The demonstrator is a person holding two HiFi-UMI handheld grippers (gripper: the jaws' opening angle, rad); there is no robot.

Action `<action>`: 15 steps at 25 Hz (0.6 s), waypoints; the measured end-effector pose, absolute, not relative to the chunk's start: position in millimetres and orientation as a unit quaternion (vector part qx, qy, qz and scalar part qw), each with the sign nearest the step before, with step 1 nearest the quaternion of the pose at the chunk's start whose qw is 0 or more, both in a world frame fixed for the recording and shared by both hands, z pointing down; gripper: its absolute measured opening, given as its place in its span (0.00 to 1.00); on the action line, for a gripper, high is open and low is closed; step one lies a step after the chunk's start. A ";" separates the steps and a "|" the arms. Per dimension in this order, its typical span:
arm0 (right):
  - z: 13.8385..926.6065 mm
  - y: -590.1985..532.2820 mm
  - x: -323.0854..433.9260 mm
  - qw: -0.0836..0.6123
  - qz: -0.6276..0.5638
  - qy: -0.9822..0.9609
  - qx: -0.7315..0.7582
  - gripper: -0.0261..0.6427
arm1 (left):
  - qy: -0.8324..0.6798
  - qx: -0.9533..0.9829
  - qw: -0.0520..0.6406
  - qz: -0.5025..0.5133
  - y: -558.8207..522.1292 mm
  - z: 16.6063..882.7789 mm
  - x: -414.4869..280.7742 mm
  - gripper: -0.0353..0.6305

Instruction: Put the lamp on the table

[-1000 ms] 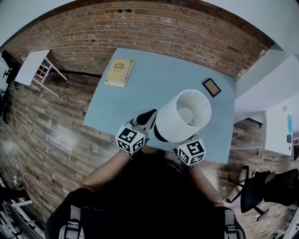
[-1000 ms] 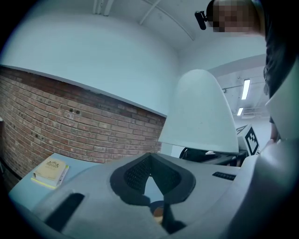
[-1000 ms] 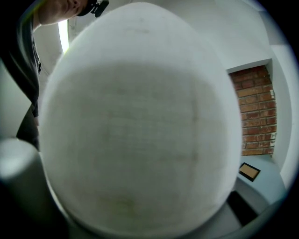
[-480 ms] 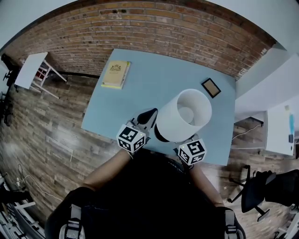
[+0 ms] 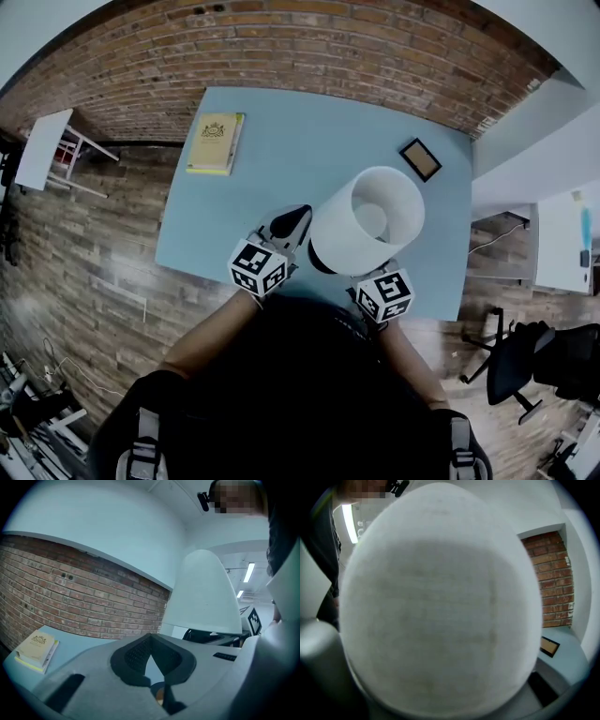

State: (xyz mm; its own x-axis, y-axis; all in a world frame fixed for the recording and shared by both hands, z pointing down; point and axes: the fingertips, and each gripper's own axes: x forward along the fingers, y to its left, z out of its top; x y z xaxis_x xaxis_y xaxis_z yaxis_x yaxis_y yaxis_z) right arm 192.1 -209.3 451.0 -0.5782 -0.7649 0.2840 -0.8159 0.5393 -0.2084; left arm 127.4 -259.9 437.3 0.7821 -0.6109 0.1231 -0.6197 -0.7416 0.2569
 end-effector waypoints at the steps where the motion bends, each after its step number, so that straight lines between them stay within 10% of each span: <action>1: 455.3 -214.0 191.9 0.080 0.166 -0.872 0.453 0.22 | -0.331 0.932 0.147 0.019 -264.1 441.9 125.4 0.07; 15: 498.6 -299.4 164.8 0.108 0.197 -0.867 0.445 0.22 | -0.337 0.924 0.169 0.058 -333.0 487.2 82.7 0.07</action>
State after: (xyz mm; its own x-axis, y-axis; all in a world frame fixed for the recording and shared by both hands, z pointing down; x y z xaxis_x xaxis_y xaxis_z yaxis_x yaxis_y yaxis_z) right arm 164.8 -299.4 498.6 -0.5801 -0.7296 0.3622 -0.8145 0.5256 -0.2457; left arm 82.7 -333.0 487.2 0.7661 -0.6035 0.2210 -0.6426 -0.7154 0.2742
